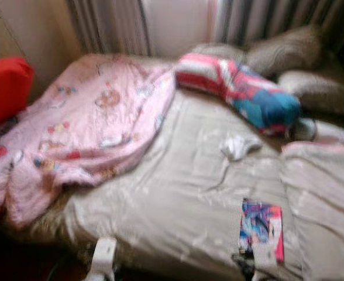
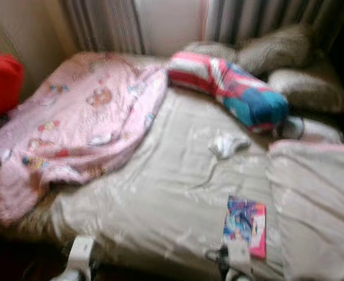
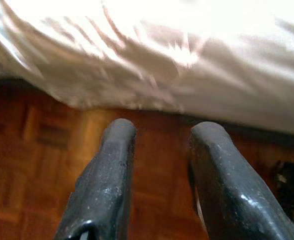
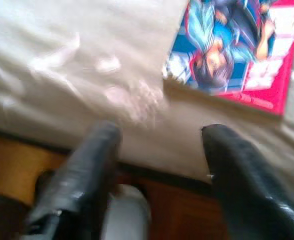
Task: Clean up the room
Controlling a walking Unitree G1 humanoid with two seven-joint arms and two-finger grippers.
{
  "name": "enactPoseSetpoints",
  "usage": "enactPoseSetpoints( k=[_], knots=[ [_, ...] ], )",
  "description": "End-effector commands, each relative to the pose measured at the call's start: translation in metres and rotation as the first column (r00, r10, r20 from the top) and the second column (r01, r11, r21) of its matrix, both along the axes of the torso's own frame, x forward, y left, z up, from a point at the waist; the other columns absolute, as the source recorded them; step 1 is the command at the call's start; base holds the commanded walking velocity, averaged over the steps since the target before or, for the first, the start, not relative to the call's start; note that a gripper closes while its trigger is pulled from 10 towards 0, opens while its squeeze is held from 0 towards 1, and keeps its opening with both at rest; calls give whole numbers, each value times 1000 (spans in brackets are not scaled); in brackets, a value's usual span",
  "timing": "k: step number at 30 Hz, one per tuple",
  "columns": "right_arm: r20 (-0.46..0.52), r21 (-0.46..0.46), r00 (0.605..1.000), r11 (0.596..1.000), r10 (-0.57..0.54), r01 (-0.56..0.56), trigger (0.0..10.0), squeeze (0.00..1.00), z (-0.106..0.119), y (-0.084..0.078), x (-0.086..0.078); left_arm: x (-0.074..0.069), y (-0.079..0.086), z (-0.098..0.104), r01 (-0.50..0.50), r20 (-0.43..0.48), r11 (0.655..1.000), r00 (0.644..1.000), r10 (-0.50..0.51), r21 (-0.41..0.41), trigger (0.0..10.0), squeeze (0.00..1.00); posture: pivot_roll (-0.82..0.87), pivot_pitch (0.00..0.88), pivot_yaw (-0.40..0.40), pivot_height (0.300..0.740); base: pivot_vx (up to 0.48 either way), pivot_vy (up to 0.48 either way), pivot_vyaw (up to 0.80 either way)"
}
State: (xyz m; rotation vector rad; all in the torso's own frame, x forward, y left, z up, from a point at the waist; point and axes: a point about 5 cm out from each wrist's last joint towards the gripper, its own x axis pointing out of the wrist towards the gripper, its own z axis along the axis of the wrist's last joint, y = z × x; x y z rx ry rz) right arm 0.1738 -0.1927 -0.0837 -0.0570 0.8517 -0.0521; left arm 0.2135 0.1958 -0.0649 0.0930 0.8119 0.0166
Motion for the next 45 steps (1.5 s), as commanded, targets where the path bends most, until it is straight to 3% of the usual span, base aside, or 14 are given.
enactPoseSetpoints(
  k=[1, 16, 45],
  knots=[
    [-23, -17, 1000, 1000, -9, 9, 10000, 0, -2, -6, -6, -7, -3, -5, 12, -32, 1000, 999, -12, 6, 10000, 0, -66, 71, 42, 737, 0, 386, 0],
    [-67, -27, 998, 999, -23, 21, 10000, 0, -6, -12, -16, -8, 1, -5, -7, -32, 1000, 999, 7, 10, 10000, 0, -60, 81, 45, 737, 0, 399, 0],
    [-63, -21, 998, 999, -31, 30, 10000, 0, -5, -7, -12, -7, 4, -4, -13, -31, 1000, 999, 13, 8, 10000, 0, -52, 81, 47, 737, 0, 452, 0]
  ],
)
